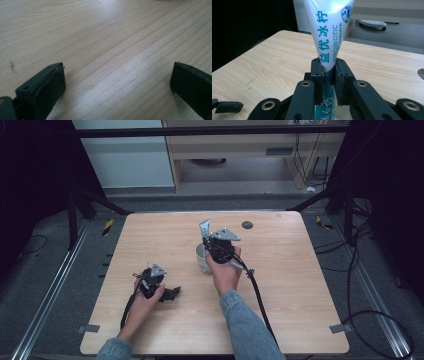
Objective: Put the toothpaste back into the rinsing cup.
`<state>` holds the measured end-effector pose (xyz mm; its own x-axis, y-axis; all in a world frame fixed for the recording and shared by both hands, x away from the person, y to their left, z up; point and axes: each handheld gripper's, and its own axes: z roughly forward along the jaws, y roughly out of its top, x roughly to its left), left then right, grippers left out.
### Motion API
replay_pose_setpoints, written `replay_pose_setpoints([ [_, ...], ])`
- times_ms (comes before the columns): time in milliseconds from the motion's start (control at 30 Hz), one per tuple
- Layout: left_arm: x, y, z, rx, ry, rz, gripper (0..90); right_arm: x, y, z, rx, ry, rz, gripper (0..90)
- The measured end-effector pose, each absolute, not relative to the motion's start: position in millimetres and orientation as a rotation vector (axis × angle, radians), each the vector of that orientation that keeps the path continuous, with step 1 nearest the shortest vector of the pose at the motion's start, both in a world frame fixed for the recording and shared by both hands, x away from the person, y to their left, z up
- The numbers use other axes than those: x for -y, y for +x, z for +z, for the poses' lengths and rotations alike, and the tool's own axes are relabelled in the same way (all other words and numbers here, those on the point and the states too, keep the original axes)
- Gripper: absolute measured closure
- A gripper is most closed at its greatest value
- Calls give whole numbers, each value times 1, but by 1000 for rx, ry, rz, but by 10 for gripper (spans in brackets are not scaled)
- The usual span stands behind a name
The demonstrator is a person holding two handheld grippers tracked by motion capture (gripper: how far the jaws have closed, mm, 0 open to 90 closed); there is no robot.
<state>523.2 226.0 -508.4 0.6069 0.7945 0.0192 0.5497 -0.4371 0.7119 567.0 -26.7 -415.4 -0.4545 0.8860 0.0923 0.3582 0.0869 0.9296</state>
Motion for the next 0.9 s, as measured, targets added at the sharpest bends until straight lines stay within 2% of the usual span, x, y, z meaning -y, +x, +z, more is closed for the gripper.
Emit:
replay_pose_setpoints([
  [900,-226,523,-508,-1054,2155,464,0,29,571,-423,-1874,1280,1374,784],
])
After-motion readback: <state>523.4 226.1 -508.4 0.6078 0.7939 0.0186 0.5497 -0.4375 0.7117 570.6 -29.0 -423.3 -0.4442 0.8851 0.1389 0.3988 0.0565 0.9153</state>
